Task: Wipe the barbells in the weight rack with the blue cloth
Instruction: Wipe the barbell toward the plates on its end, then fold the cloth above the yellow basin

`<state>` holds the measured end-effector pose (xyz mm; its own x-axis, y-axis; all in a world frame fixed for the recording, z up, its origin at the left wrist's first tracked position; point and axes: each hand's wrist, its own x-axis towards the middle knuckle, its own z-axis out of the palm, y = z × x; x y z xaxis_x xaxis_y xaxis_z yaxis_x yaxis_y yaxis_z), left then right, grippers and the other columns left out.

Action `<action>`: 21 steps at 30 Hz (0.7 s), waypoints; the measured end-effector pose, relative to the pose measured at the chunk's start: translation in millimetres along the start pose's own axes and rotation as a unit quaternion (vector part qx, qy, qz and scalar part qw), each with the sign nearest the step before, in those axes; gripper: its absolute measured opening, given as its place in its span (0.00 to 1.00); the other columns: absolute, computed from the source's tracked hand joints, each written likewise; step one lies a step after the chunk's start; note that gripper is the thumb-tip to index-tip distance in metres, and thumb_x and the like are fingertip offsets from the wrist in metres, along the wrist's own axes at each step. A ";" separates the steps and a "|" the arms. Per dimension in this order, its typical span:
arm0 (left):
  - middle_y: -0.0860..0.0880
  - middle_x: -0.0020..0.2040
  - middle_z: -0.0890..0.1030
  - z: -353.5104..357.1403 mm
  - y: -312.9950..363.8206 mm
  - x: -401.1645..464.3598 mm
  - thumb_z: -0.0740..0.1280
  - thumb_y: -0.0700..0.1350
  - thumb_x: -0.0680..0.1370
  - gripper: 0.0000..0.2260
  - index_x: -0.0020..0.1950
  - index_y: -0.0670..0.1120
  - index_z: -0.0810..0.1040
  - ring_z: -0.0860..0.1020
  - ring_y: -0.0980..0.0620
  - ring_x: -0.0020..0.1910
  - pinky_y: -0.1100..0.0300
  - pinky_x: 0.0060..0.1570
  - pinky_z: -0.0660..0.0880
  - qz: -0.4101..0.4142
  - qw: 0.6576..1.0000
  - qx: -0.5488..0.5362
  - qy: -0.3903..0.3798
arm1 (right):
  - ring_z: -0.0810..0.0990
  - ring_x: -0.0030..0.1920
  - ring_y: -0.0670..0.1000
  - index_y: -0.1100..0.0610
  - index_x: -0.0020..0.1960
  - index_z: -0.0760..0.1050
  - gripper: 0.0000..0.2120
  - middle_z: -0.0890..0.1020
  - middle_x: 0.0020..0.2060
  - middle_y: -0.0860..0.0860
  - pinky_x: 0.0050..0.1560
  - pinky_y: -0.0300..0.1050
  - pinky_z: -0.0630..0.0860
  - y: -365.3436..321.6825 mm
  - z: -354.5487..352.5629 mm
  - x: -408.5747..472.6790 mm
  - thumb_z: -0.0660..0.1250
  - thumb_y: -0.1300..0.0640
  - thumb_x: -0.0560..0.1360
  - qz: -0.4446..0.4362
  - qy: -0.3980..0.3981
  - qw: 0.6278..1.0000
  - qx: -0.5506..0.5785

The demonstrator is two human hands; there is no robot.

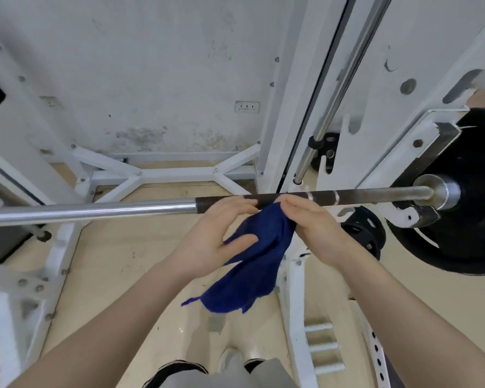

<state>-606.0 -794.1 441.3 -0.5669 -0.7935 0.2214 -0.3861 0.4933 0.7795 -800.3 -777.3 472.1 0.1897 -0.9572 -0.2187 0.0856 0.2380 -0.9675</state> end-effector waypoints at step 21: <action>0.40 0.40 0.79 -134.9 -26.8 -455.3 0.65 0.45 0.76 0.09 0.48 0.38 0.74 0.77 0.52 0.36 0.58 0.38 0.73 -0.412 0.816 -0.269 0.302 | 0.83 0.44 0.54 0.47 0.61 0.71 0.26 0.82 0.44 0.52 0.42 0.52 0.78 124.8 423.6 -17.8 0.74 0.49 0.65 0.132 -0.555 0.697 -0.435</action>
<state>-239.4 -494.2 398.7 0.2483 -0.8878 -0.3874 0.0129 -0.3969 0.9178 -378.6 -660.7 409.1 0.7672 -0.0676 -0.6379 -0.6296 -0.2695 -0.7287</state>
